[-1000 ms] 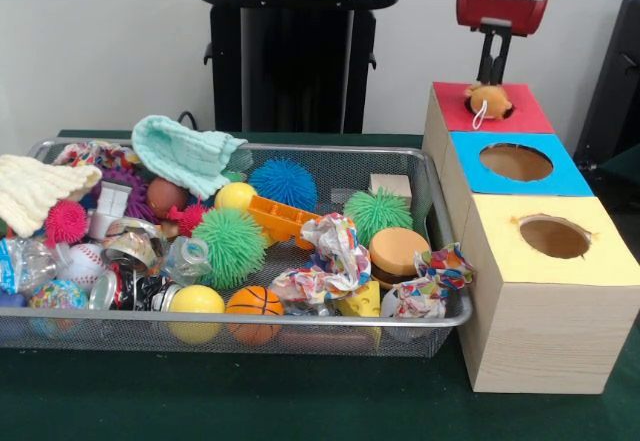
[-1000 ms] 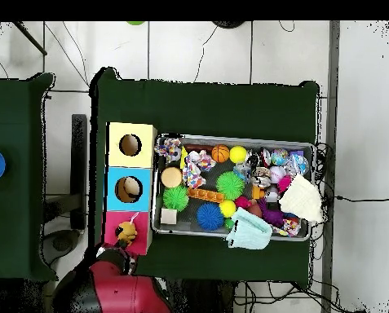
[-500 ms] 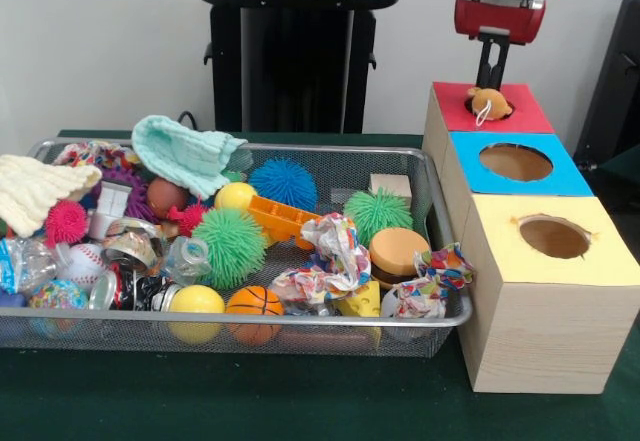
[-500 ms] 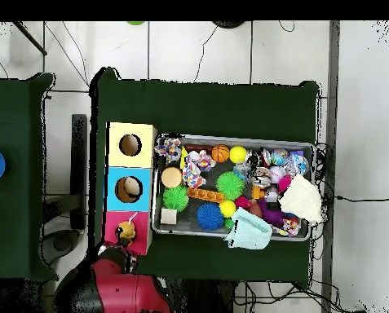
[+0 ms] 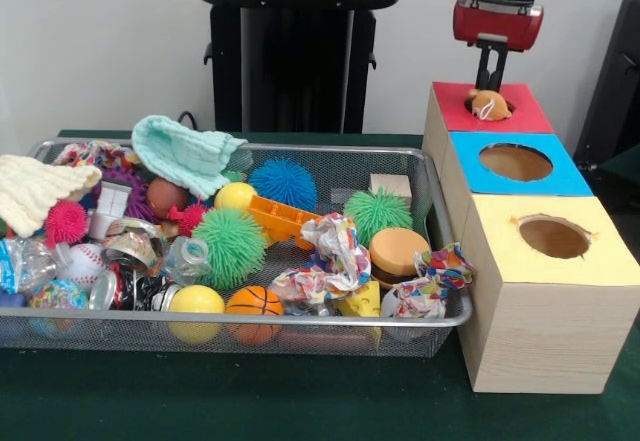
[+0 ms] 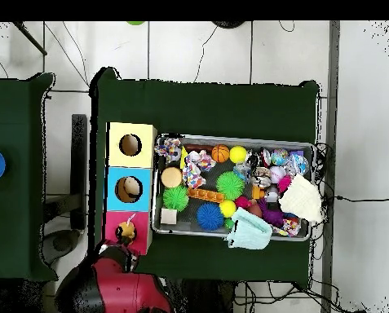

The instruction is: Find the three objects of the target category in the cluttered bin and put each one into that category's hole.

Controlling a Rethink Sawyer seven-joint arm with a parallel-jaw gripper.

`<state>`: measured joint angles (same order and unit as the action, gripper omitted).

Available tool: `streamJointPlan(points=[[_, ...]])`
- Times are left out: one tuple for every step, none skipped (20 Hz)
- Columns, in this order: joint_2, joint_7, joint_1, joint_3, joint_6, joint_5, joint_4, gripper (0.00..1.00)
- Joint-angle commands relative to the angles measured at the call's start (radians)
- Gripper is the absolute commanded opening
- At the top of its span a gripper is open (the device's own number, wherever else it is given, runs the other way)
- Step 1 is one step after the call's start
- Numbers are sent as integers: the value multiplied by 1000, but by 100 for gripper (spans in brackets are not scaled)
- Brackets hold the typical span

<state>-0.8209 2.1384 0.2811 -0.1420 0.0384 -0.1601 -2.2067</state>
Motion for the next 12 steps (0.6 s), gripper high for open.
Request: streamJointPlan(points=[[76,239,-30,65,-115,-49,-13,0],[85,238,-36,67,-123,-48,-8,0],[93,239,-39,69,-132,-47,-8,0],[116,245,-40,71,-156,-44,-5,0],[125,247,-43,73,-166,-43,-6,0],[138,248,-46,73,-181,-40,-4,0],[151,248,-50,73,-195,-36,-2,0],[170,250,-56,76,-216,-30,-1,0],[180,250,-60,77,-227,-27,-1,0],[191,246,-65,79,-234,-25,2,0],[194,242,-66,79,-235,-27,2,0],[191,238,-59,75,-226,-34,2,0]])
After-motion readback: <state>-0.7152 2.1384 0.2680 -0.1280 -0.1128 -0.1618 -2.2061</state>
